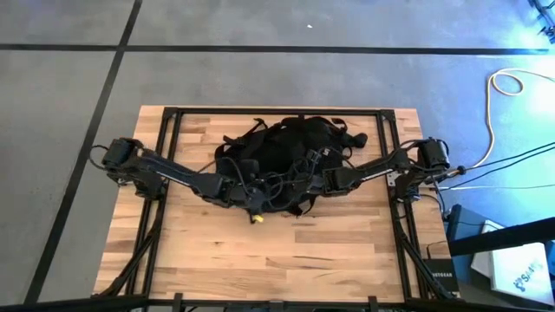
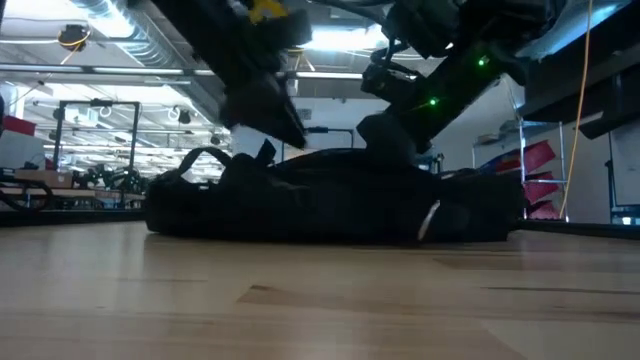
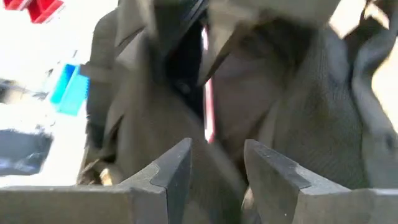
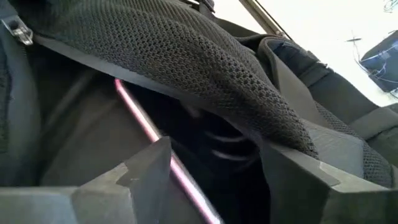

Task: Unpack backpack
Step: Remove the pink charger cable from the black backpack

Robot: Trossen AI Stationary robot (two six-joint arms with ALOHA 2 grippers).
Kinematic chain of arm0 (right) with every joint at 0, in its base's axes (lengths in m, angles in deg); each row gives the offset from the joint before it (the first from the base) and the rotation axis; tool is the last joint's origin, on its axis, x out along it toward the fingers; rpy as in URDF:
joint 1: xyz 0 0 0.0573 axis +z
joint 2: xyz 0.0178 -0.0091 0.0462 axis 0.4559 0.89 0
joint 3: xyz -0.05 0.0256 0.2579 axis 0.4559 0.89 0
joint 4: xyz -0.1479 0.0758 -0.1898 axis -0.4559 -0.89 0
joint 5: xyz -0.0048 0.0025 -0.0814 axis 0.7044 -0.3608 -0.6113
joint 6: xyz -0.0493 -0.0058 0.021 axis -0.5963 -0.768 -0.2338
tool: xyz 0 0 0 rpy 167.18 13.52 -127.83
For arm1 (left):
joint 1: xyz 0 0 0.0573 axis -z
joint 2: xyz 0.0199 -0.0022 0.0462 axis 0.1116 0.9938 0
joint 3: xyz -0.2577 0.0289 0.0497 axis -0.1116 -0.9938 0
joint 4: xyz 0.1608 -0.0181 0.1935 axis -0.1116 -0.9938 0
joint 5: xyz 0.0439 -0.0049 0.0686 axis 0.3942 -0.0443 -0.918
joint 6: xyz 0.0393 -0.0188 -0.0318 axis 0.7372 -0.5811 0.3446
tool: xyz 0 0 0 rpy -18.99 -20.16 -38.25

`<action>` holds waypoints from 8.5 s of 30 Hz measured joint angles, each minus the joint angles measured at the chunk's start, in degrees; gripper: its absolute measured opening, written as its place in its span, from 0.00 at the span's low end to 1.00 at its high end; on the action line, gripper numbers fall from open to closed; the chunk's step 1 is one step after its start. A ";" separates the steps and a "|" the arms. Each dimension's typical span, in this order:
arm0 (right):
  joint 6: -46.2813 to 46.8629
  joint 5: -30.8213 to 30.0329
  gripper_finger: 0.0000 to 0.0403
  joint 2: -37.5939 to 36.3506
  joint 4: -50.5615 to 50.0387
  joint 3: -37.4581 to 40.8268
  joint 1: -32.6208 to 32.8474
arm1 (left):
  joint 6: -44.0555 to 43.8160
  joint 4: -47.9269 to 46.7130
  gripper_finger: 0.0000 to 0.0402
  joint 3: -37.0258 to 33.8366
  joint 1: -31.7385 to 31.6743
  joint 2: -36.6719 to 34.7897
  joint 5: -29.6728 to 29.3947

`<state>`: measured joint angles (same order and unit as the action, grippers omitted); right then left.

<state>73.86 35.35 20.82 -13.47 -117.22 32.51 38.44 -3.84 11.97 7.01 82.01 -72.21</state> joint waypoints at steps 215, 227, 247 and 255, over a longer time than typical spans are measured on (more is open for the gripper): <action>-7.31 16.09 0.01 -5.62 -1.32 0.02 -1.36 | 14.17 31.10 0.33 -8.49 -9.15 4.35 32.15; -10.57 14.73 0.00 -5.62 5.74 0.02 -1.40 | 16.56 31.91 0.33 -7.91 -3.85 0.62 28.31; -11.96 14.40 0.01 -5.62 8.15 0.02 -1.42 | 10.87 39.83 0.33 -7.93 -9.66 5.06 27.47; -11.69 14.52 0.01 -5.62 9.29 -0.11 -1.29 | 10.60 35.47 0.33 -6.24 -8.10 8.19 17.85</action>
<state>62.17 49.87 15.20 -4.18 -117.33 31.22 49.04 31.63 5.73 -1.09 90.20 -54.35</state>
